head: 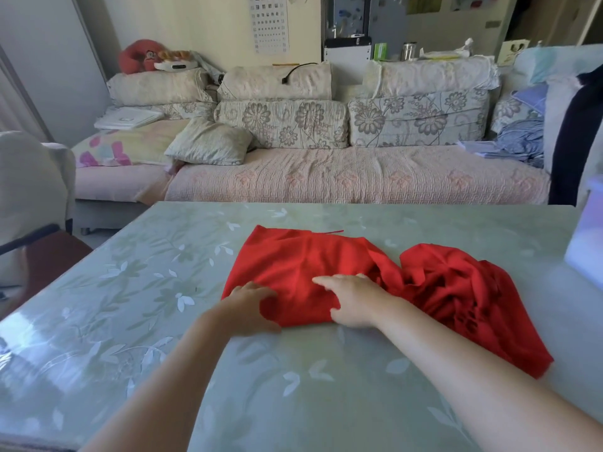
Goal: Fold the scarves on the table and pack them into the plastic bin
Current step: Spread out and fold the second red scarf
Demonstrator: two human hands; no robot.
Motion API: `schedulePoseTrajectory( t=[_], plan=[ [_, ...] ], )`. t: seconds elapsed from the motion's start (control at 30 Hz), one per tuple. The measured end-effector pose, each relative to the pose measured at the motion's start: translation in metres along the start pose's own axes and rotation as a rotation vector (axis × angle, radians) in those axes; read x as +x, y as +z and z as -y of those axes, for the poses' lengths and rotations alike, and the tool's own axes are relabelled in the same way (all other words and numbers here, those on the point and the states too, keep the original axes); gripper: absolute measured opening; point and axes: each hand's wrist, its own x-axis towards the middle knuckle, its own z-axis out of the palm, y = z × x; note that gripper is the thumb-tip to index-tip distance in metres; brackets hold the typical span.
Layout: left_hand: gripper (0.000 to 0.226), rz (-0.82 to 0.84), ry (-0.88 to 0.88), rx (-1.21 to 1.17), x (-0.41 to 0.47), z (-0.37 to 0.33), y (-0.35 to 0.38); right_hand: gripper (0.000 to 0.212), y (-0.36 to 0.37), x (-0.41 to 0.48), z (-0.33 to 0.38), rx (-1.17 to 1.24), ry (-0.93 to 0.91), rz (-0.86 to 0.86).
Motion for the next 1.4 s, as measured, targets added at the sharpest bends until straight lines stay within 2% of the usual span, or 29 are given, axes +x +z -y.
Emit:
schedulePoseTrajectory(
  t=[0.07,0.13,0.2,0.3,0.37,0.43,0.47,0.53,0.57,0.6,0.67,0.77,0.87,0.93,0.97,1.03,1.1,1.13,1.2,1.3,1.4],
  plan=[
    [0.06,-0.07,0.047,-0.072,-0.004,0.007,0.006,0.057,0.0,-0.005,0.004,-0.1,-0.03,-0.022],
    [0.028,-0.178,0.128,-0.079,-0.008,0.008,0.007,0.048,-0.004,-0.013,0.002,-0.032,0.008,-0.022],
    [0.012,-0.276,0.195,-0.074,-0.013,0.002,0.007,0.036,-0.009,-0.021,-0.003,0.008,0.068,-0.023],
    [0.017,-0.312,0.255,-0.075,-0.022,-0.012,0.007,0.029,-0.028,-0.036,-0.004,-0.192,0.217,0.043],
    [0.041,-0.189,0.254,-0.054,-0.026,-0.017,0.009,0.03,-0.038,-0.048,0.0,-0.34,0.335,0.19],
    [0.059,-0.066,0.24,-0.025,-0.03,-0.019,0.011,0.034,-0.04,-0.056,0.005,-0.362,0.369,0.276],
    [0.054,-0.065,0.246,-0.017,-0.03,-0.02,0.012,0.037,-0.038,-0.057,0.009,-0.326,0.337,0.253],
    [0.029,-0.152,0.243,-0.007,-0.031,-0.023,0.013,0.048,-0.03,-0.055,0.021,-0.211,0.212,0.121],
    [0.023,-0.201,0.227,0.011,-0.031,-0.025,0.013,0.054,-0.024,-0.053,0.029,-0.136,0.142,0.058],
    [0.024,-0.237,0.201,0.024,-0.031,-0.027,0.012,0.06,-0.018,-0.049,0.038,-0.06,0.088,0.023],
    [0.03,-0.242,0.1,-0.005,-0.03,-0.029,0.012,0.068,-0.005,-0.041,0.052,0.048,0.049,0.057],
    [0.033,-0.246,-0.062,-0.08,-0.022,-0.03,0.013,0.058,0.006,-0.035,0.056,0.047,0.048,0.176],
    [0.04,-0.263,-0.227,-0.056,-0.014,-0.031,0.015,0.042,0.0,-0.035,0.048,0.053,0.044,-0.011],
    [0.05,-0.207,-0.299,0.031,-0.008,-0.031,0.017,0.047,-0.003,-0.036,0.036,-0.08,0.1,-0.113],
    [0.047,-0.2,-0.308,0.051,-0.004,-0.032,0.017,0.052,-0.002,-0.038,0.028,-0.139,0.15,-0.095],
    [0.029,-0.257,-0.294,0.002,0.004,-0.036,0.017,0.065,0.004,-0.043,0.013,-0.138,0.245,0.059],
    [0.022,-0.338,-0.284,-0.127,0.011,-0.044,0.013,0.072,0.009,-0.048,0.001,-0.065,0.282,0.222],
    [0.022,-0.367,-0.276,-0.214,0.015,-0.049,0.01,0.074,0.009,-0.049,-0.004,-0.023,0.281,0.245],
    [0.024,-0.424,-0.229,-0.356,0.019,-0.064,0.0,0.073,0.003,-0.049,-0.011,0.102,0.272,0.156],
    [0.024,-0.477,-0.134,-0.45,0.02,-0.096,-0.016,0.062,-0.02,-0.05,-0.018,0.322,0.232,-0.174],
    [0.022,-0.47,0.061,-0.496,0.02,-0.139,-0.022,0.057,-0.046,-0.06,-0.03,0.396,0.203,-0.452]
  ],
)
